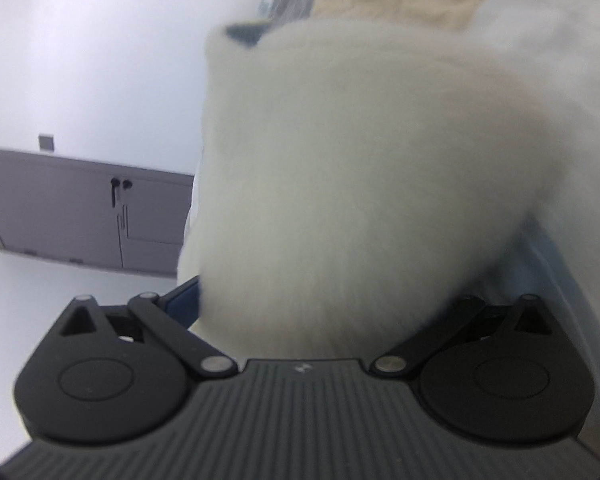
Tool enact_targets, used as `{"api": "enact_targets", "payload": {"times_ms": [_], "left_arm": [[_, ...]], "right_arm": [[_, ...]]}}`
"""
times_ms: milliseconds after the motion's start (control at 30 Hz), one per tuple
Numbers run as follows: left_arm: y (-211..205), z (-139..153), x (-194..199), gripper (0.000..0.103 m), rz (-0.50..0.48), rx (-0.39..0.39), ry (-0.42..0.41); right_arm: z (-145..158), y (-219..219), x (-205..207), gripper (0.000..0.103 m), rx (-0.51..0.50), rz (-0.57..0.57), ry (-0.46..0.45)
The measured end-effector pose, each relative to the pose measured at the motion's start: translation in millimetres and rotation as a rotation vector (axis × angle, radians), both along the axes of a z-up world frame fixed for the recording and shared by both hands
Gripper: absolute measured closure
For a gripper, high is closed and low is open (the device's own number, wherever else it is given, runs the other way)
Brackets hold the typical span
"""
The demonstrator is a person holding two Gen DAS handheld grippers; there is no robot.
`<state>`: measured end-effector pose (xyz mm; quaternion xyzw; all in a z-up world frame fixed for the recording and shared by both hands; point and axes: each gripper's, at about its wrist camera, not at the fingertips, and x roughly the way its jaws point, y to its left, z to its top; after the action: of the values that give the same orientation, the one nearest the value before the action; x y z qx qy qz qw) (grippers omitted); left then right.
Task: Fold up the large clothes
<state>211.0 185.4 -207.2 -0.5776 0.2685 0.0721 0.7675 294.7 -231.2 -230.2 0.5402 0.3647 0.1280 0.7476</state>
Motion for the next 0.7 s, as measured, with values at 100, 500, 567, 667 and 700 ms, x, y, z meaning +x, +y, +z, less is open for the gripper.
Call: {"api": "enact_targets", "payload": {"times_ms": [100,500,567,667,700], "left_arm": [[-4,3,-1,0.058,0.0,0.032,-0.008],[-27,39,-42,0.061,-0.029,0.167,-0.072],[-30,46,-51,0.061,-0.034,0.174,-0.086],[-36,58,-64,0.061,-0.033,0.169,-0.111],[-38,62,-68,0.061,-0.035,0.161,-0.119]], "right_arm": [[1,3,3,0.018,-0.039,0.052,-0.014],[52,1,-32,0.059,-0.147,0.118,-0.158],[63,0,-45,0.059,-0.169,0.138,-0.184],[81,-15,-68,0.059,-0.177,0.165,-0.229],[88,-20,-76,0.059,-0.173,0.172,-0.242]]}}
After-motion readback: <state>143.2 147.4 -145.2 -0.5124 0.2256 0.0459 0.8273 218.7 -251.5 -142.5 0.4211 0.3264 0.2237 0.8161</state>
